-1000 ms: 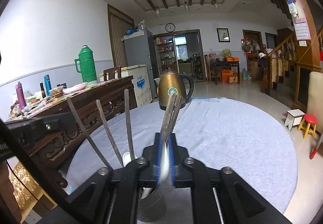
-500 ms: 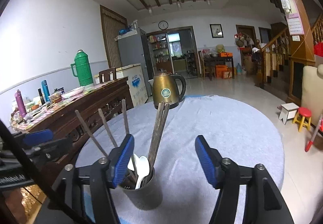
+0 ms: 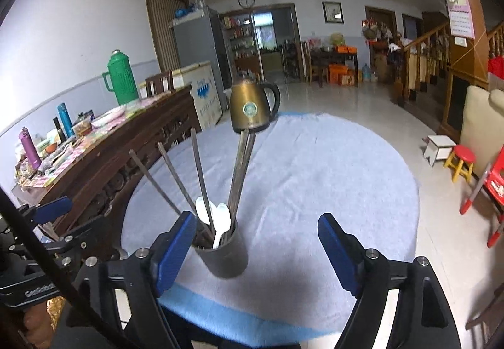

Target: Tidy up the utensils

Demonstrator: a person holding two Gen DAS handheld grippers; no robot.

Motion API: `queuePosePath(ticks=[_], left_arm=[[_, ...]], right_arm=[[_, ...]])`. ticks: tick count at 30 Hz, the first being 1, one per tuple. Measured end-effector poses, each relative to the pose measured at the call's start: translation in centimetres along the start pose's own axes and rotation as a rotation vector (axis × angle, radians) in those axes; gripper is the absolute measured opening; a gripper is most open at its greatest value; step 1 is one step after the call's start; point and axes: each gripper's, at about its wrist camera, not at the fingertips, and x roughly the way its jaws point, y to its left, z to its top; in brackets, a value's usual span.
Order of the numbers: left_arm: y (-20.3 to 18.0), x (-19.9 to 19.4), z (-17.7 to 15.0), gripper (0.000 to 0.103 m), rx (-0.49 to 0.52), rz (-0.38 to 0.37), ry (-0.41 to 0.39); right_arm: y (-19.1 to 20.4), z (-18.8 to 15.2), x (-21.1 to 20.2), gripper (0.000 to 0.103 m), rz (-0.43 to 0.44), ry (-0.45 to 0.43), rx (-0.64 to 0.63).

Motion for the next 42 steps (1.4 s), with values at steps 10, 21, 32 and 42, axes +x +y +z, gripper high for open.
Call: queuePosePath(ticks=[10,21,32,42], left_arm=[[0.2,-0.6,-0.2,0.082,-0.014,0.03,0.054],[0.4,-1.0,-0.9,0.082,-0.031,0.041,0.068],[1.6,-1.1,-1.1,0.082,-0.068,0.056,0.079],[1.6,-1.1,-1.2,0.082,-0.066,0.065,0.081]], right_arm=[[0.0,-0.5,-2.3,0.083,0.044,0.105,0.022],[2.2,-1.0,-3.3,0.084,-0.013,0.033,0.003],[3.4,-1.0,-2.9,0.084,0.004,0.063,-0.024],[3.7,-1.3,-2.6,0.084,0.004,0.071,-0.027]])
